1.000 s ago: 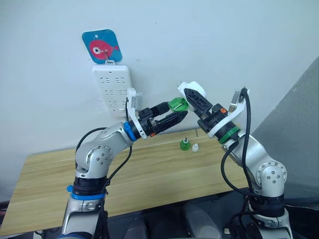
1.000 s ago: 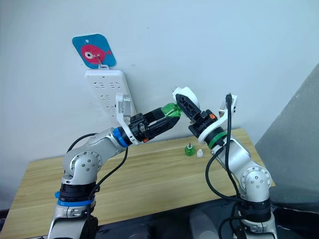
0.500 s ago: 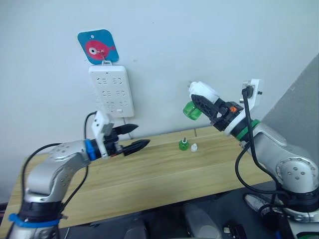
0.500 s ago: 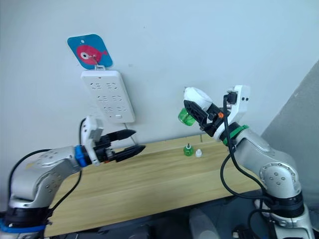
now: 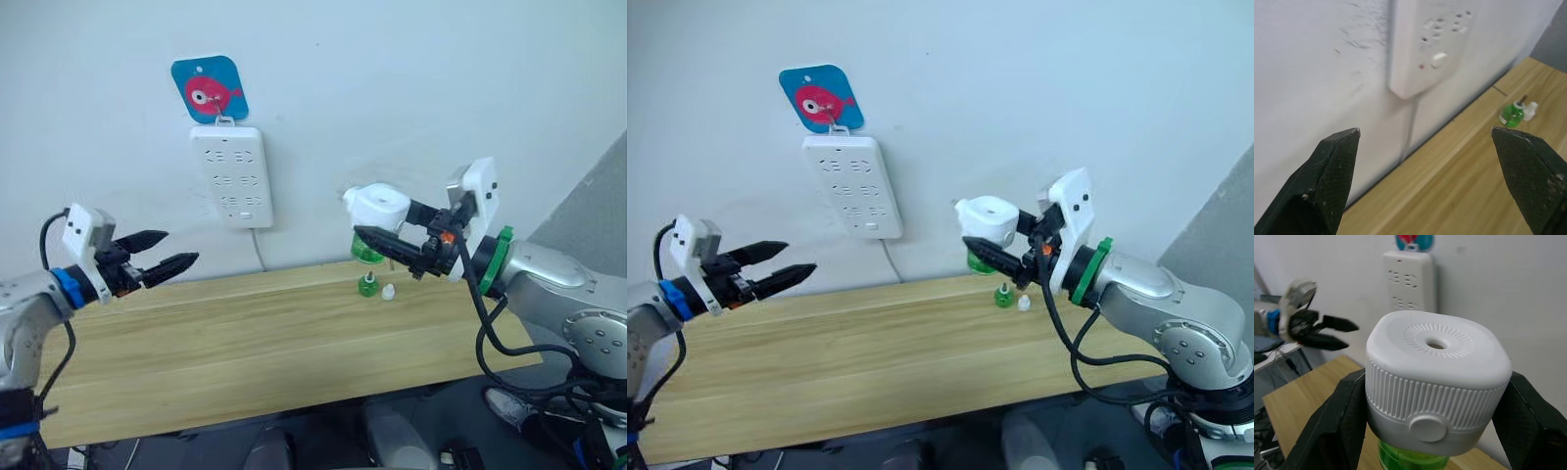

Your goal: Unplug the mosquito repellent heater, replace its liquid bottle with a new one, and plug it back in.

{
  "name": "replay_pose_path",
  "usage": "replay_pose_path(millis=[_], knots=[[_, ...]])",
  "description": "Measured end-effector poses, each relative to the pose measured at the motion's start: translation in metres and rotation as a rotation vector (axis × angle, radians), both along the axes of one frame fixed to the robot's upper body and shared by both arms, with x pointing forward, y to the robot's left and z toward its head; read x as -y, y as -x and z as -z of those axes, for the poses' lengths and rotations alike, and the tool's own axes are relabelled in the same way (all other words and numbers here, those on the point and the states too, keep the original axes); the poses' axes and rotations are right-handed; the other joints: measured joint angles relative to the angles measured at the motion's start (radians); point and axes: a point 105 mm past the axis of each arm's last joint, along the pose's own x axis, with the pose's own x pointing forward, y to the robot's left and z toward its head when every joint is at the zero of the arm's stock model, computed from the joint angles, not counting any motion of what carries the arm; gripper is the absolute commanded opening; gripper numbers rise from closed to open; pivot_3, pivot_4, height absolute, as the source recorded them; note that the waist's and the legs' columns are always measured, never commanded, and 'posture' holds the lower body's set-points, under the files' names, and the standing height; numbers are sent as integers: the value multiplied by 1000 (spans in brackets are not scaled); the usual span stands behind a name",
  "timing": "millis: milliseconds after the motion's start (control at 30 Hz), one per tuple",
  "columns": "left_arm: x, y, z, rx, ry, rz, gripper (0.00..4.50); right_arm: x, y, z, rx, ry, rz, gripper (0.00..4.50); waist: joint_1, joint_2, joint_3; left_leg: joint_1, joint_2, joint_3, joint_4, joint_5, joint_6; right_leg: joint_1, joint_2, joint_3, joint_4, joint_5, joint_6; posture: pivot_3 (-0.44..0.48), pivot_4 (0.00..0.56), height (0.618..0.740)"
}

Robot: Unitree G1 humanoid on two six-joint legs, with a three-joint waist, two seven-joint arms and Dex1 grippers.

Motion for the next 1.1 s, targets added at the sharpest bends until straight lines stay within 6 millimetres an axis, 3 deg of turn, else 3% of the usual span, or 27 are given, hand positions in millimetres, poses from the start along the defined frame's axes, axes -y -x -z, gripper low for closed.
replay_pose_path(millis=[500, 833, 1100], knots=[[33, -48, -11, 30, -9, 125, 4500, -4, 8, 11, -5, 49, -39, 3158, -4, -1, 0, 0, 0, 0, 0, 0, 0, 0, 0, 0, 1, 0, 0, -206, 121, 736], [47, -58, 0, 34, 3, 133, 4500, -8, 10, 11, -6, 59, -36, 3156, -15, -1, 0, 0, 0, -1, 0, 0, 0, 0, 0, 0, 1, 0, 0, -227, 119, 736], [57, -54, 8, -14, 20, 210, 4500, -10, 10, 11, -8, 60, -41, 3144, -16, -1, 0, -1, 0, -1, 0, 0, 0, 0, 0, 0, 1, 0, 0, -233, 118, 736]])
